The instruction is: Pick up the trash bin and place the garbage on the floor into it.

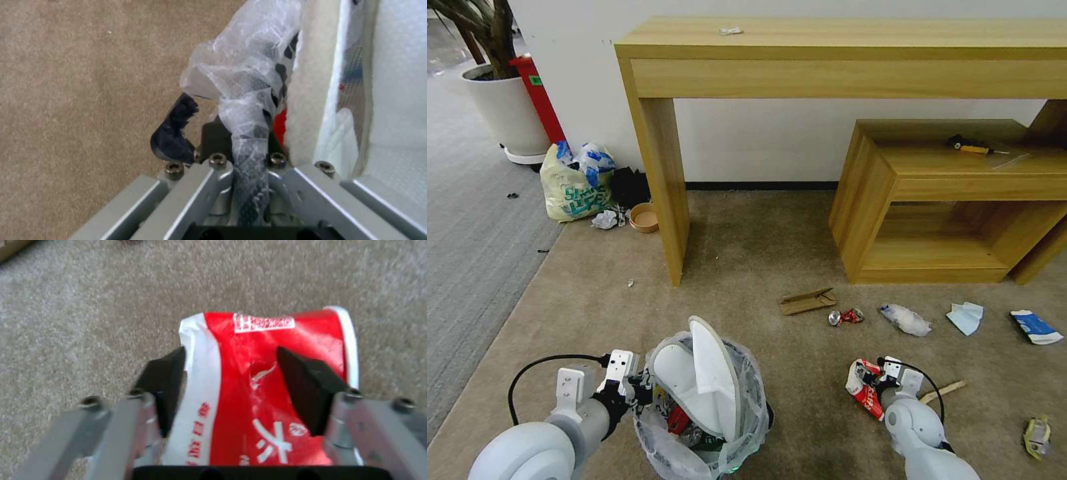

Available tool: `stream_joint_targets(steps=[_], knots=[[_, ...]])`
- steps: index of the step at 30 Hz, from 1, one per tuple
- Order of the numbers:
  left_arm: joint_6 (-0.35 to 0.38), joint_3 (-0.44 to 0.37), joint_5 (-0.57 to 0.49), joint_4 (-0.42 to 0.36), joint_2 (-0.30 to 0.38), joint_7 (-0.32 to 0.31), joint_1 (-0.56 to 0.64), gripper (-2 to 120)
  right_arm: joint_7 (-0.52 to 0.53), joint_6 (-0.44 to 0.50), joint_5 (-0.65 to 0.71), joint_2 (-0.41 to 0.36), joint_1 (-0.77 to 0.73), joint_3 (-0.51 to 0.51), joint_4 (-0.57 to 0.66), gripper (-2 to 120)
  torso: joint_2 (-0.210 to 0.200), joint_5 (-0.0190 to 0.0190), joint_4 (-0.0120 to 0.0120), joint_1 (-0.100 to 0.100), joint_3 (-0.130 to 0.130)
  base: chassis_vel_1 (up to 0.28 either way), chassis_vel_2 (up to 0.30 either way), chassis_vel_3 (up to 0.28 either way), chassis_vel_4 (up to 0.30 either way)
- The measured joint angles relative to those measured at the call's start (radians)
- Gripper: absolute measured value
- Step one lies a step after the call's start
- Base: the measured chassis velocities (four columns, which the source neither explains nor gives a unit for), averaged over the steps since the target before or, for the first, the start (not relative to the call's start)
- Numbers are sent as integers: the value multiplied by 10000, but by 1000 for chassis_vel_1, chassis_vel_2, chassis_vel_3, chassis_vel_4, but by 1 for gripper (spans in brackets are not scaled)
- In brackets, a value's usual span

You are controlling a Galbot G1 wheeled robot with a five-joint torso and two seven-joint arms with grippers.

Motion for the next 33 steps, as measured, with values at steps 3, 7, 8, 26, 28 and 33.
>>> stream_joint_targets(steps=[3,7,8,26,28,33], knots=[[0,-5,-3,-1,10,7,-26,0,17,0,41,13,45,-24,-126,39,0,1,0,0,0,0,0,0,0],[0,-2,-1,-1,10,21,-32,0,43,85,83,26,139,-34,-365,26,0,1,1,-1,-1,0,0,0,0],[0,0,-1,-1,10,24,-34,0,61,115,105,29,159,-35,-414,22,0,0,1,0,-1,0,0,0,0],[0,23,-23,-170,80,66,-52,0,430,755,46,3,-40,-149,-391,0,1,1,-1,-1,0,0,0,0,0],[0,18,-85,-197,139,63,-57,0,473,895,-121,-15,-119,-154,-216,0,1,3,-1,-1,0,0,0,0,0],[0,17,-254,-199,228,1,-128,0,452,1126,-511,-152,-479,-103,637,0,1,2,-1,-1,0,0,0,0,0]])
